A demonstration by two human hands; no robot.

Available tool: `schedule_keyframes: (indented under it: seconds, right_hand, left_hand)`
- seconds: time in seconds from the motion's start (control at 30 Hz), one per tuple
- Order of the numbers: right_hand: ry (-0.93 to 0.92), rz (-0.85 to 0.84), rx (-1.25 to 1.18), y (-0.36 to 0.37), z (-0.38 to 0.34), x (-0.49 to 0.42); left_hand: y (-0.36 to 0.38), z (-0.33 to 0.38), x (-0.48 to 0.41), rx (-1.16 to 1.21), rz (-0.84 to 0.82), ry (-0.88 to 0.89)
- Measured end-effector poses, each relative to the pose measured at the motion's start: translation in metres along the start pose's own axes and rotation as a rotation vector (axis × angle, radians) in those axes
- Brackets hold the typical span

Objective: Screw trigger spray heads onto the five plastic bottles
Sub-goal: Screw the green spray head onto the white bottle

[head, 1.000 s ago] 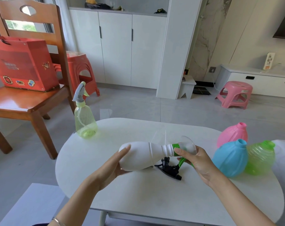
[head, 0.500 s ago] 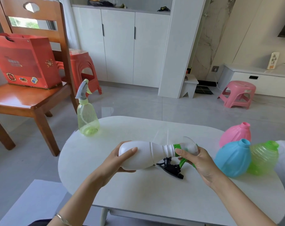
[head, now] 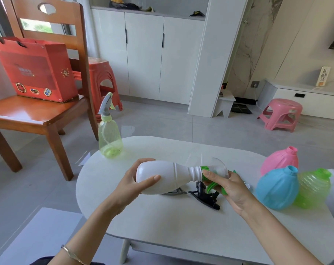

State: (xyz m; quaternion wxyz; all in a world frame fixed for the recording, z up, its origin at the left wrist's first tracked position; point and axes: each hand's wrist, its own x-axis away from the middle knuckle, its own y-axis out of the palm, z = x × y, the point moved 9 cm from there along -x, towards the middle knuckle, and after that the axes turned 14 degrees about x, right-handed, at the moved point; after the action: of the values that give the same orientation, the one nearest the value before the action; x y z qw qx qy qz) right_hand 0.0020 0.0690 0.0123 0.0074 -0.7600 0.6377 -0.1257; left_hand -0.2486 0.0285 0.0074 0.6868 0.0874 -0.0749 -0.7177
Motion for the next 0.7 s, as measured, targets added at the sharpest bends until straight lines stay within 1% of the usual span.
schedule_keyframes:
  seconds: [0.13,0.23,0.33,0.43,0.5,0.6,0.63,0.7]
  right_hand:
    - [-0.004,-0.028,-0.007,0.011,-0.011,-0.003]
    - [-0.027,-0.060,0.017,0.018,-0.020,-0.006]
    - [-0.062,-0.071,0.071,0.024,-0.032,-0.010]
    - [-0.118,-0.074,0.182,0.026,-0.049,-0.016]
    - [-0.163,-0.064,0.273,0.028,-0.061,-0.018]
    - [-0.268,0.035,0.447,0.031,-0.078,-0.021]
    - [-0.320,0.113,0.503,0.031,-0.085,-0.021]
    - [-0.467,0.345,0.606,0.030,-0.105,-0.011]
  left_hand:
    - [-0.010,0.011,0.005,-0.020,0.014,0.057]
    - [-0.016,0.014,0.008,-0.018,0.011,0.049]
    - [-0.023,0.007,0.008,0.032,0.006,-0.066]
    - [-0.025,-0.001,0.009,0.129,-0.082,-0.216]
    - [-0.028,-0.002,0.010,0.217,-0.110,-0.288]
    - [-0.034,0.000,0.007,0.243,-0.096,-0.269]
    - [-0.035,0.001,0.005,0.238,-0.087,-0.241]
    - [-0.036,0.007,0.002,0.234,-0.045,-0.176]
